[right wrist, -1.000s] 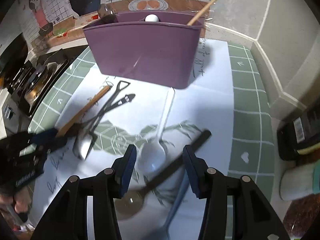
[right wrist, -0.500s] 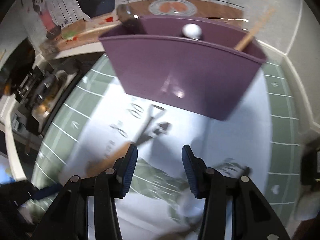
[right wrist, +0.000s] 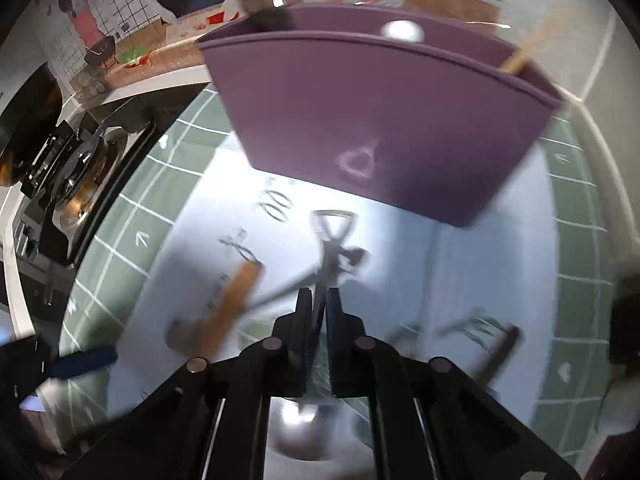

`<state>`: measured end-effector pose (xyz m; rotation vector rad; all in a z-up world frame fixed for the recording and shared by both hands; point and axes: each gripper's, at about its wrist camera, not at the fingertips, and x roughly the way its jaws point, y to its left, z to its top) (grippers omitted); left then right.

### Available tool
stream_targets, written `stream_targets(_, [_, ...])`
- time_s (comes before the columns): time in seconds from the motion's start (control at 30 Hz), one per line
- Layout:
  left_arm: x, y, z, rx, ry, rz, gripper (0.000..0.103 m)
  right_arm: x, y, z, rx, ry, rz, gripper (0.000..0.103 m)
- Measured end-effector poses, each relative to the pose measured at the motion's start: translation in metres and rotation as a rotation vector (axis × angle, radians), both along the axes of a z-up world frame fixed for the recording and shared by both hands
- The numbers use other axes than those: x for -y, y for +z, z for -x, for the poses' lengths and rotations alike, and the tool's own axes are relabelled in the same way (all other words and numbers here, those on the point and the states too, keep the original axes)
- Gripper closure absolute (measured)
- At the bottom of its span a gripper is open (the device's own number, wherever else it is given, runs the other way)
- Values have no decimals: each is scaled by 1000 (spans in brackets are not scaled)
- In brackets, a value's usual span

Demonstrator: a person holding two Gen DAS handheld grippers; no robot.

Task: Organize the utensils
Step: 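Grasp the metal slotted spatula with the right tool while the left tool grasps the wooden spoon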

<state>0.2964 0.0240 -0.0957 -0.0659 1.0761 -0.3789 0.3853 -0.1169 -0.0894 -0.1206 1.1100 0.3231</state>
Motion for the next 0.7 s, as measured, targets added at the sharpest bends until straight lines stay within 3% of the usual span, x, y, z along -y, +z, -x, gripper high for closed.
stream_targets(0.13, [12,-4,-23,-26,-4,11,57,31,8,9,1,-43,-35,98])
stream_targets(0.37, [41,-13,-68,-75,-12,-103,58,65,18,26,3,-68,-125,98])
stream_targets(0.43, [45,-13,-74,-62,-13,-116,67,72,22,32,12,-70,-143,98])
stream_targets(0.5, [48,-13,-77,-53,-16,-121,88,71,23,33,24,-71,-149,98])
stream_targets(0.6, [49,-12,-70,-39,-33,-95,91,74,26,37,38,-64,-167,98])
stream_targets(0.7, [43,0,-53,28,-28,-66,91,66,23,39,43,-33,-148,97])
